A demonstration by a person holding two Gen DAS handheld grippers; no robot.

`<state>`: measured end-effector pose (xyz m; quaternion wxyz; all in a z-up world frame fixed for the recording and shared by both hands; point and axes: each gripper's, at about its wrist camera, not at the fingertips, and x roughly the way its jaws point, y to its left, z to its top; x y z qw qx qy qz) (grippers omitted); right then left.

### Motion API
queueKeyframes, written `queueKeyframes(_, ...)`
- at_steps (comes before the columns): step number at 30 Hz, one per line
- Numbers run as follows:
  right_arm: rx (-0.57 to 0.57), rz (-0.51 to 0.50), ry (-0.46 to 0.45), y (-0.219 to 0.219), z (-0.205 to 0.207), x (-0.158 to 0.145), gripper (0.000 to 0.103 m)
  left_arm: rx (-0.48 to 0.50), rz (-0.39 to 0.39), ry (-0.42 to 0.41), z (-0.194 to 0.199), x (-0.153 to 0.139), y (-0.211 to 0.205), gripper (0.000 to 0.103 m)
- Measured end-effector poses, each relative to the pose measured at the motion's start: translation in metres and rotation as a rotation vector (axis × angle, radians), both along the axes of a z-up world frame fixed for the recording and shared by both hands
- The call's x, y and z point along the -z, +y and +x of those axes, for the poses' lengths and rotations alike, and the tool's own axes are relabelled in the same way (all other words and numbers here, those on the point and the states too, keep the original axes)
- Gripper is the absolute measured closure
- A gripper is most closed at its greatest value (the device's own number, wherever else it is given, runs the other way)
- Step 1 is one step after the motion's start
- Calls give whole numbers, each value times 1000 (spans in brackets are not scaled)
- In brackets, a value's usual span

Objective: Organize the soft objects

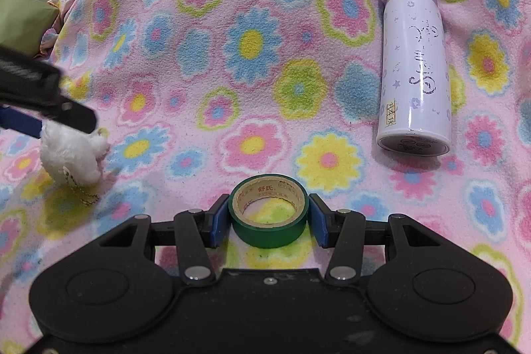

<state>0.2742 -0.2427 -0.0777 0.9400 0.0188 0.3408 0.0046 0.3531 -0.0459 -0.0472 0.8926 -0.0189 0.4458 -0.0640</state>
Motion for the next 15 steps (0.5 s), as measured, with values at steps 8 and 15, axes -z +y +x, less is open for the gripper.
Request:
queueKeyframes(8, 2, 22, -6, -2, 0, 1, 55, -14, 48, 64, 11, 28, -1, 48)
queueKeyframes(15, 9, 50, -15, -5, -2, 0, 56, 27, -4, 25, -6, 19, 5, 54)
